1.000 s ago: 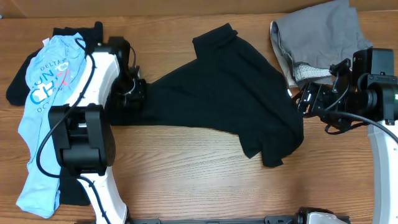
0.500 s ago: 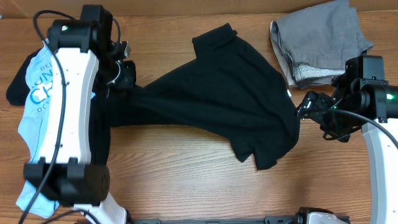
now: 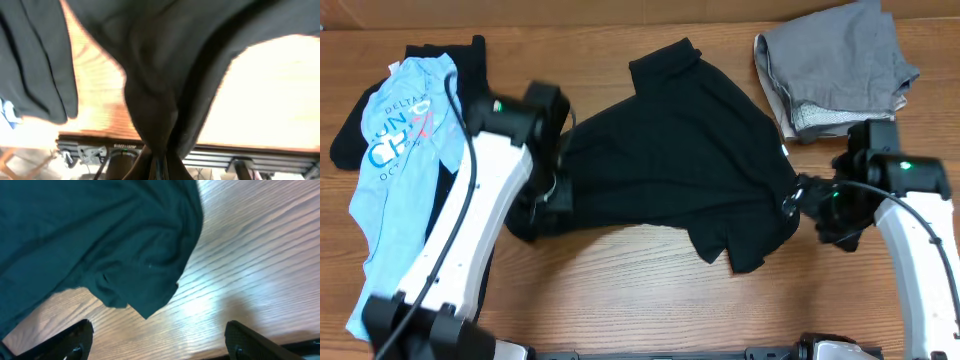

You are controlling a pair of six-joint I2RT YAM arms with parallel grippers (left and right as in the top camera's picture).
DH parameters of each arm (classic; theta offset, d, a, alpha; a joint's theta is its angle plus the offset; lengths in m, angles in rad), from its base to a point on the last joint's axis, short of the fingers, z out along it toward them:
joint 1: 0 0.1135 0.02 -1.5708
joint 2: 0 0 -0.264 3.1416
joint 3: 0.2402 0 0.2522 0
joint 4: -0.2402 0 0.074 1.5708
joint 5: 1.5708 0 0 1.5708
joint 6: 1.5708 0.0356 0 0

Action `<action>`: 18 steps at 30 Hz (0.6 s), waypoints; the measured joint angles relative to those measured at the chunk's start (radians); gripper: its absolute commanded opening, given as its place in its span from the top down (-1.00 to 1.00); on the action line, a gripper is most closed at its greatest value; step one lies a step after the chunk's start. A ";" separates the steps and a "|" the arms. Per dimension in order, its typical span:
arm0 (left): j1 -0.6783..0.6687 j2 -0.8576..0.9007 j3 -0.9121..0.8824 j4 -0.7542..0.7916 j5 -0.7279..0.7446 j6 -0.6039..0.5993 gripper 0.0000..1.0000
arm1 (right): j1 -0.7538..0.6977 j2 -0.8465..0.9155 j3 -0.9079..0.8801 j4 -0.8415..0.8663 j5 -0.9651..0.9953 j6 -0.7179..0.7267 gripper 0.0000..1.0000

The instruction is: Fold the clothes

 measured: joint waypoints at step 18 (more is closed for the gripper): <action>0.000 -0.425 -0.481 0.195 -0.042 -0.347 0.91 | 0.159 0.000 -0.441 0.330 -0.150 0.240 -0.40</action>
